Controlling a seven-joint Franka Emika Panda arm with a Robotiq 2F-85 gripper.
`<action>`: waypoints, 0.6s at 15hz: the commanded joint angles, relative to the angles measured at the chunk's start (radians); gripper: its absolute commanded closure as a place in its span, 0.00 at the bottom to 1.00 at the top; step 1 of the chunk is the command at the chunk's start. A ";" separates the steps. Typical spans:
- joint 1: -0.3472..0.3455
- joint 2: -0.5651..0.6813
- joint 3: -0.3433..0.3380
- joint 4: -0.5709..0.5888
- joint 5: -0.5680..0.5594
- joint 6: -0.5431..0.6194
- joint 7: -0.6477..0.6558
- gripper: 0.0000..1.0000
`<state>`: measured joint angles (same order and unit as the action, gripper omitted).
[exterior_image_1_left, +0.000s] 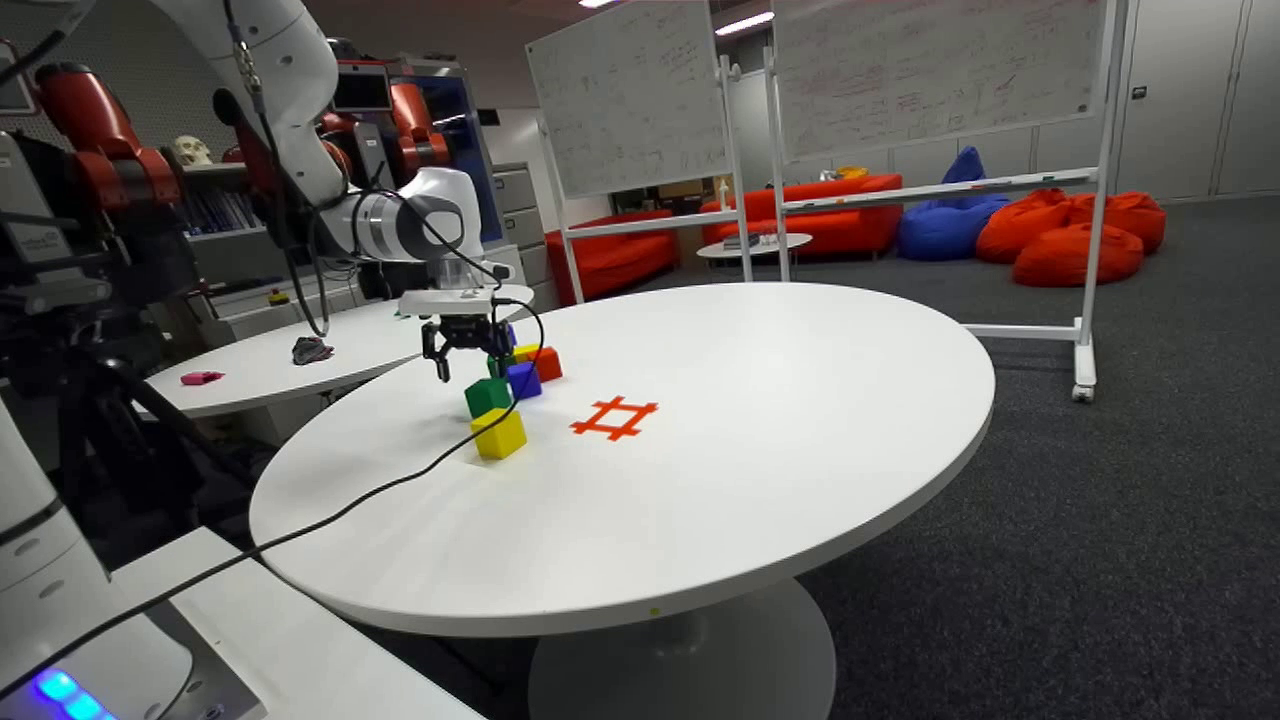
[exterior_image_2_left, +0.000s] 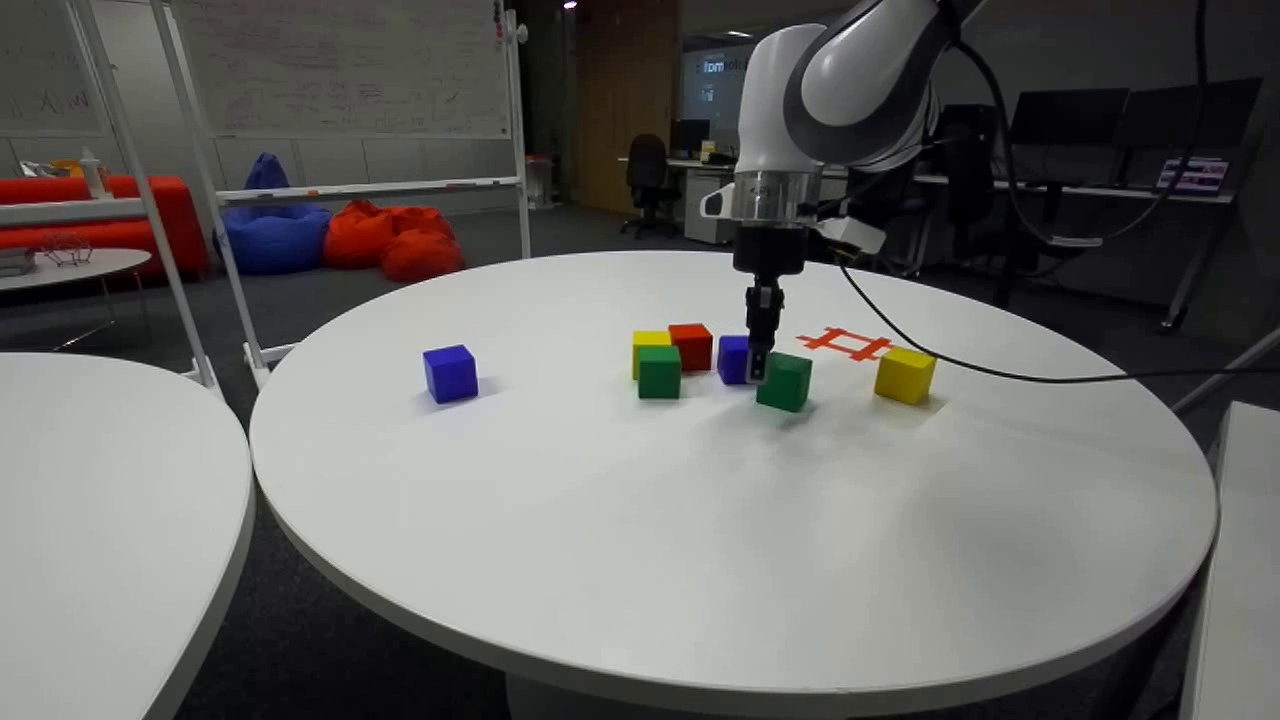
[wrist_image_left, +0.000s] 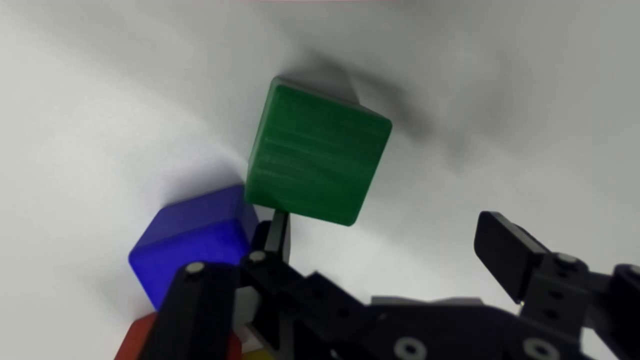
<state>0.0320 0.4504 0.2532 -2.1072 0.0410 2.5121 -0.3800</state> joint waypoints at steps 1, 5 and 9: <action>0.004 0.002 -0.004 0.004 0.011 -0.005 -0.008 0.00; 0.009 -0.003 -0.013 -0.044 0.005 0.022 0.011 0.00; 0.000 0.005 -0.033 -0.130 0.009 0.058 0.032 0.00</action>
<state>0.0352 0.4644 0.2377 -2.1615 0.0410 2.5194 -0.3695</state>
